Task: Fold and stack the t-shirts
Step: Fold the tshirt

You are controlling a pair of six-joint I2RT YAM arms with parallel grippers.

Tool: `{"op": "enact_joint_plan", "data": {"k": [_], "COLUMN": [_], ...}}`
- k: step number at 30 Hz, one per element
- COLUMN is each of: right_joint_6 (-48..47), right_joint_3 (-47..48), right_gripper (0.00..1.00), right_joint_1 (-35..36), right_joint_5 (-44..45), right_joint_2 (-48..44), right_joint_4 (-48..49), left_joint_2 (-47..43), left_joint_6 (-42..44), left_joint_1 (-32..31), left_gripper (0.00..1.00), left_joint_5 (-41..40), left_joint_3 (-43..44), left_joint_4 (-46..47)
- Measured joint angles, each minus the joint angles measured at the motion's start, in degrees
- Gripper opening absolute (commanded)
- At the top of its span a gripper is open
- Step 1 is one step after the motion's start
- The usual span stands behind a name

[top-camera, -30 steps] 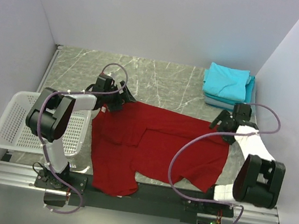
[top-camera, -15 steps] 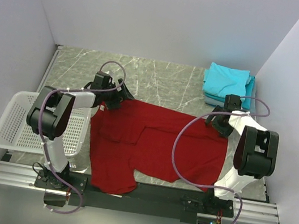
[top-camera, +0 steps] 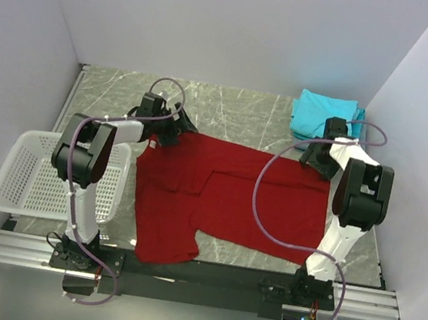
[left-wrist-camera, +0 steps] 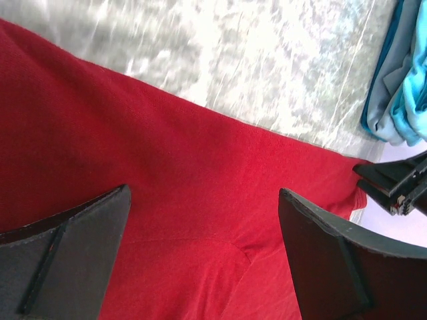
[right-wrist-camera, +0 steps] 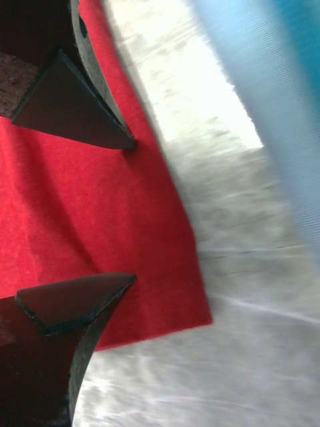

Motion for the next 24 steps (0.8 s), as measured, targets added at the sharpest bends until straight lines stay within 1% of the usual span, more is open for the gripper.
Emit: {"op": "enact_joint_plan", "data": {"k": [5,11,14,17,20,22,24], "right_joint_6": [-1.0,-1.6,-1.5,-0.5,1.3,2.9,4.7], "right_joint_3": [6.3,7.3,5.9,0.4,-5.5,-9.7,-13.9], "right_gripper": [0.82,0.84,0.85,0.87,0.89,0.90,0.91], "right_joint_1": [0.0,-0.1,-0.1,-0.1,-0.1,-0.1,-0.1], "right_joint_5": [1.4,1.5,1.5,1.2,0.5,-0.2,-0.8], "right_joint_2": [4.3,4.6,1.9,-6.6,-18.1,-26.4,-34.1], "right_joint_4": [-1.3,-1.5,-1.6,-0.9,0.0,1.6,3.2], "left_joint_2": [3.0,4.0,2.9,-1.7,-10.1,-17.2,-24.4], "left_joint_6": [0.3,1.9,2.4,2.6,2.6,2.4,2.3], "left_joint_1": [0.0,0.1,0.1,-0.1,-1.5,-3.8,-7.5], "left_gripper": [0.99,0.99,0.99,0.99,1.00,0.99,0.99], "left_joint_5": [0.4,-0.5,-1.2,-2.0,-3.1,-4.2,-5.8], "left_joint_3": [4.6,8.2,8.2,5.3,0.5,-3.2,-7.7], "left_joint_4": [-1.4,-4.5,-6.1,-7.1,-8.5,-9.1,-9.7]}}
